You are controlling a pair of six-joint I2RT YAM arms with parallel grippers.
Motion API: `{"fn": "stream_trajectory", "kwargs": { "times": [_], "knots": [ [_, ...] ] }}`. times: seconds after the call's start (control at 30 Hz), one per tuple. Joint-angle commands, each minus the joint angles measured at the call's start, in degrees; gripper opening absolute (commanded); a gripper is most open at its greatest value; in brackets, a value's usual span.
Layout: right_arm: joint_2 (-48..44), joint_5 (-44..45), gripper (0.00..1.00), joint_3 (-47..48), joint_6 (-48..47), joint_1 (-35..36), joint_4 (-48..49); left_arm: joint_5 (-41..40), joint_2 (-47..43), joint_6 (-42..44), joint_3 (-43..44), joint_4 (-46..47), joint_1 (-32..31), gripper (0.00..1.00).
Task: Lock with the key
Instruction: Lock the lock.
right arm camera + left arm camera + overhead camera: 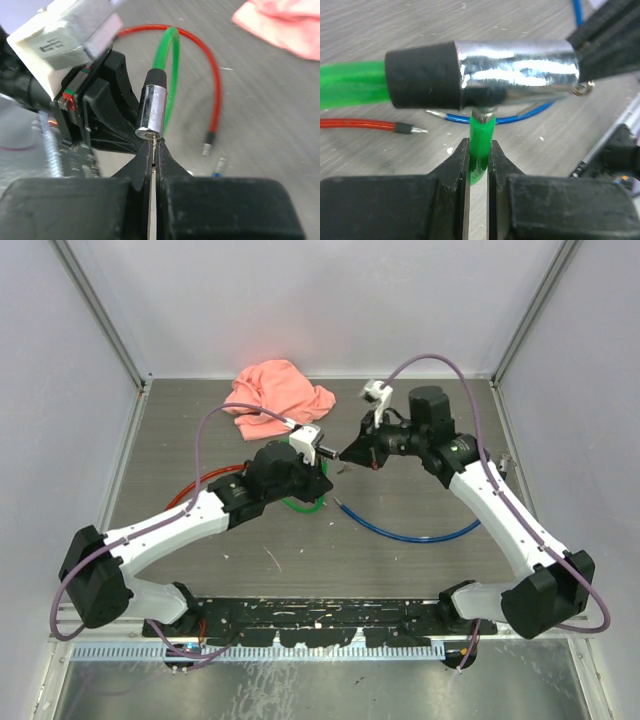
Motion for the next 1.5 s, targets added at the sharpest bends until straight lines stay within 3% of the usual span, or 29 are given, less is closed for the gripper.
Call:
{"fn": "stream_trajectory", "kwargs": {
  "times": [0.0, 0.03, 0.1, 0.17, 0.3, 0.37, 0.43, 0.47, 0.57, 0.6, 0.7, 0.83, 0.93, 1.07, 1.17, 1.33, 1.47],
  "knots": [
    [-2.8, -30.8, 0.01, -6.2, 27.1, -8.0, 17.7, 4.2, -4.5, -5.8, -2.1, 0.2, 3.6, 0.00],
    [-3.2, -31.6, 0.01, -7.4, 29.8, -8.4, 21.5, 3.8, -4.6, -5.7, -2.5, -0.5, 3.6, 0.00],
    [-3.5, -28.8, 0.01, -5.7, 24.0, -7.8, 14.9, 0.9, -7.3, -4.4, -2.4, -3.4, 3.2, 0.00],
    [-2.9, -17.2, 0.01, 0.6, 7.9, -3.9, -1.0, -6.8, -8.0, -2.1, -1.0, -7.0, 1.4, 0.00],
    [-4.1, 4.8, 0.01, 2.9, -5.7, 6.9, -7.2, -13.0, -7.7, -1.0, 2.0, -9.4, -0.5, 0.00],
    [-2.2, -3.3, 0.01, 4.8, -5.7, 6.8, -9.5, -17.2, -6.1, 0.4, 4.4, -13.0, -1.0, 0.00],
    [0.5, -19.1, 0.01, 6.0, 1.3, 3.3, -8.6, -20.6, -4.0, 1.9, 6.3, -15.7, -1.0, 0.00],
    [1.1, -22.1, 0.01, 6.0, 4.6, 2.4, -6.8, -21.4, -3.2, 2.3, 6.8, -16.4, -1.0, 0.00],
    [-1.1, -3.1, 0.01, 7.7, -2.1, 4.9, -8.3, -22.4, -2.6, 2.7, 7.2, -17.0, -0.9, 0.00],
    [-1.5, -1.4, 0.01, 7.8, -2.7, 4.7, -8.3, -21.7, -2.8, 2.6, 6.6, -16.5, -0.5, 0.00],
    [-1.4, -13.6, 0.01, 6.3, -0.7, 2.9, -7.8, -17.2, -3.9, 1.5, 4.4, -13.5, 0.8, 0.00],
    [-2.8, -9.3, 0.01, 3.7, -2.3, 1.3, -7.1, -11.1, -4.5, 1.7, 2.5, -9.0, 0.9, 0.00],
    [-2.4, -19.6, 0.01, 0.9, 5.1, -2.0, -1.7, -5.8, -8.2, -0.9, -2.0, 0.3, 0.9, 0.22],
    [-1.9, -25.3, 0.01, -0.7, 10.1, -4.9, 3.6, -0.3, -10.8, -3.8, -6.0, 9.3, 1.3, 0.35],
    [-2.2, -28.7, 0.01, -2.5, 14.8, -5.8, 8.3, 2.7, -11.8, -5.4, -8.9, 14.1, 2.3, 0.37],
    [-2.1, -28.9, 0.01, -2.8, 14.0, -6.2, 8.0, 9.0, -12.5, -9.6, -13.5, 24.0, 4.9, 0.40],
    [-1.8, -29.0, 0.01, -3.3, 13.6, -6.4, 7.9, 11.4, -12.1, -9.5, -13.7, 26.8, 5.0, 0.40]
  ]
}}
